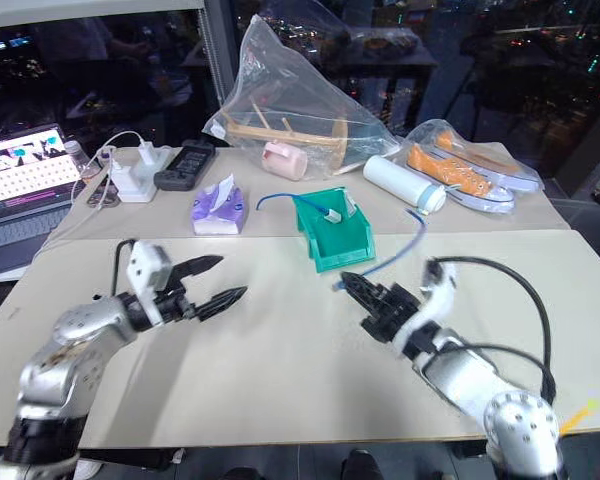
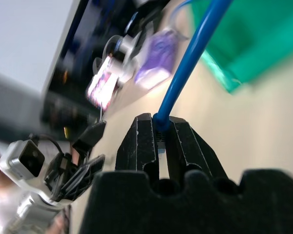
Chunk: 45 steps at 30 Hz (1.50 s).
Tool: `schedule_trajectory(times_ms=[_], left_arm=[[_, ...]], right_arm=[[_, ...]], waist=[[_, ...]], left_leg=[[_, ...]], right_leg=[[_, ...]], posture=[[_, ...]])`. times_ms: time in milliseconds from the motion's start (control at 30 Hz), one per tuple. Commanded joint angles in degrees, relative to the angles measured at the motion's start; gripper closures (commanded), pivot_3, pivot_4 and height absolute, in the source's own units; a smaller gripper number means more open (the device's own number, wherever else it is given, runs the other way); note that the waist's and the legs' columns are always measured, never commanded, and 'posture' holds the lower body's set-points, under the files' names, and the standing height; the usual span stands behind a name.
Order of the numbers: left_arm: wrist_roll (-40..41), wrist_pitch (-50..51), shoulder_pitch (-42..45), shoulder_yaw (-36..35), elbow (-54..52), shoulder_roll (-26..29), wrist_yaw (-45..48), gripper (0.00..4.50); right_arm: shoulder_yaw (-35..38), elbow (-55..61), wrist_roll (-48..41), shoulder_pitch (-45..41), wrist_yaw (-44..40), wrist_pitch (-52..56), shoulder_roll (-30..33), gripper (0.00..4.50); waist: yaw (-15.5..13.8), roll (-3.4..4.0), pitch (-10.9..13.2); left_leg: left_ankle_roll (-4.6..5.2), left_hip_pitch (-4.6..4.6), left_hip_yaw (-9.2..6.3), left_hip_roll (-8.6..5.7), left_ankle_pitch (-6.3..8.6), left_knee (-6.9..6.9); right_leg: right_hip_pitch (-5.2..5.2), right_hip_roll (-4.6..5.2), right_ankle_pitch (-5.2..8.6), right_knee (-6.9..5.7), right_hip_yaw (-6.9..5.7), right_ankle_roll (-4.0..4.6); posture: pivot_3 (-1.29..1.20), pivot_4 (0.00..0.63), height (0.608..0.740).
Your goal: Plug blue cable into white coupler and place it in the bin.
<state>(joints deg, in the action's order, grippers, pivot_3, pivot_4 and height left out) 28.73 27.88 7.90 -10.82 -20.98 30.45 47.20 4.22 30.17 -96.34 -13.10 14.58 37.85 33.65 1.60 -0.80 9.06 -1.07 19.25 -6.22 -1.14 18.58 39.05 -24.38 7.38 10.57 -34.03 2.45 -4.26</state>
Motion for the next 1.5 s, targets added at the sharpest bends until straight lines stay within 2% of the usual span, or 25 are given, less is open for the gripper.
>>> schedule_trajectory(times_ms=[33, 67, 133, 200, 333, 533, 1033, 1100, 1133, 1333, 1433, 1500], left_arm=[[3.5, 1.6, -7.7, -6.7, -7.3, 0.7, -3.2, 0.02], [4.1, 1.3, -9.7, -8.2, -7.7, 0.8, -3.4, 0.02], [1.6, -4.9, -18.0, -15.3, -2.7, 1.4, -1.2, 0.02], [0.3, -9.8, -22.5, -21.0, 3.5, 1.7, -0.6, 0.02], [-0.1, -14.9, -22.0, -25.2, 10.5, 1.2, -3.5, 0.02], [-4.6, -19.5, -16.1, -22.4, 20.4, 2.4, -6.1, 0.02], [-11.0, -29.9, 2.6, -15.2, 52.5, 6.6, -4.1, 0.02], [-11.4, -30.8, 5.2, -14.1, 56.4, 6.7, -3.1, 0.60], [-11.3, -31.2, 6.2, -13.8, 57.9, 6.6, -2.6, 0.71], [-12.6, -34.7, 11.1, -11.1, 65.3, 7.4, 0.2, 2.88], [-12.6, -34.1, 11.5, -9.8, 64.9, 7.7, 1.9, 3.85], [-12.7, -32.0, 11.3, -8.4, 62.3, 7.6, 2.6, 3.85]], right_arm=[[-1.4, -2.9, 4.0, -7.8, -8.8, 5.5, 4.0, 4.50], [-1.9, -3.7, 4.9, -9.2, -10.1, 6.2, 4.4, 4.50], [-3.4, -5.9, 5.9, -13.3, -12.4, 7.4, 3.3, 4.50], [-4.3, -7.7, 6.1, -15.7, -14.2, 8.6, 1.9, 4.50], [-5.8, -8.6, 10.7, -17.7, -19.1, 11.7, 2.4, 4.50], [-9.7, -5.5, 23.2, -19.4, -26.4, 14.2, 5.1, 4.50], [-5.4, -1.4, 28.3, -15.3, -26.1, 15.8, 3.9, 4.50], [-5.0, -0.7, 28.6, -14.8, -25.7, 15.9, 3.9, 4.50], [-4.8, -0.5, 28.6, -14.7, -25.5, 16.0, 3.8, 4.50], [-3.3, 0.5, 28.3, -13.7, -24.5, 16.7, 3.8, 4.50], [-2.7, 0.9, 28.0, -13.5, -24.2, 17.1, 3.9, 4.50], [-2.3, 1.1, 28.1, -13.4, -23.9, 17.2, 3.9, 4.50]], waist=[[0.3, 0.00, 0.0], [0.3, -0.01, 0.0], [0.5, 0.00, 0.0], [0.9, 0.00, 0.0], [-0.6, -0.06, 0.0], [-1.5, -0.11, 0.0], [-0.4, -0.14, 0.0], [-0.4, -0.14, 0.0], [-0.5, -0.14, 0.0], [-0.8, -0.13, 0.0], [-0.8, -0.13, 0.0], [-0.8, -0.13, 0.0]], left_leg=[[0.00, -0.01, 0.03, 0.00, 0.00, -0.02], [0.01, -0.02, 0.00, 0.02, 0.01, -0.09], [0.01, -0.01, -0.04, 0.07, 0.01, -0.11], [0.03, -0.05, 0.06, 0.08, 0.02, -0.18], [0.04, -0.02, 0.04, 0.10, 0.02, -0.10], [-0.01, -0.04, 0.03, 0.08, 0.00, 0.07], [0.00, 0.02, 0.02, 0.08, 0.00, -0.08], [-0.01, 0.03, 0.03, 0.08, 0.00, -0.07], [-0.01, 0.02, 0.03, 0.08, 0.00, -0.07], [-0.04, -0.01, 0.02, 0.08, -0.02, -0.06], [-0.05, -0.03, 0.02, 0.08, -0.03, -0.06], [-0.07, -0.02, 0.01, 0.08, -0.03, -0.06]], right_leg=[[-0.03, 0.00, 0.00, 0.02, 0.03, 0.00], [-0.03, -0.01, 0.01, 0.02, -0.02, 0.01], [-0.02, -0.03, 0.03, 0.03, -0.09, 0.04], [-0.09, -0.04, 0.05, 0.02, -0.01, 0.09], [-0.07, -0.05, 0.08, 0.06, -0.07, 0.13], [0.00, -0.02, 0.04, 0.04, -0.09, 0.08], [-0.12, -0.03, 0.01, -0.03, -0.12, 0.08], [-0.11, -0.02, 0.00, -0.03, -0.12, 0.05], [-0.10, -0.02, 0.00, -0.03, -0.12, 0.05], [-0.08, -0.02, -0.01, -0.04, -0.12, 0.06], [-0.08, -0.02, -0.01, -0.05, -0.12, 0.06], [-0.08, -0.02, -0.02, -0.06, -0.12, 0.06]], posture=[[0.00, 0.150, 0.740], [0.00, 0.150, 0.740], [0.00, 0.150, 0.740], [0.00, 0.150, 0.740], [0.00, 0.150, 0.740], [0.00, 0.150, 0.740], [0.00, 0.150, 0.740], [0.00, 0.150, 0.740], [0.00, 0.150, 0.740], [0.00, 0.150, 0.740], [0.00, 0.150, 0.740], [0.00, 0.150, 0.740]])
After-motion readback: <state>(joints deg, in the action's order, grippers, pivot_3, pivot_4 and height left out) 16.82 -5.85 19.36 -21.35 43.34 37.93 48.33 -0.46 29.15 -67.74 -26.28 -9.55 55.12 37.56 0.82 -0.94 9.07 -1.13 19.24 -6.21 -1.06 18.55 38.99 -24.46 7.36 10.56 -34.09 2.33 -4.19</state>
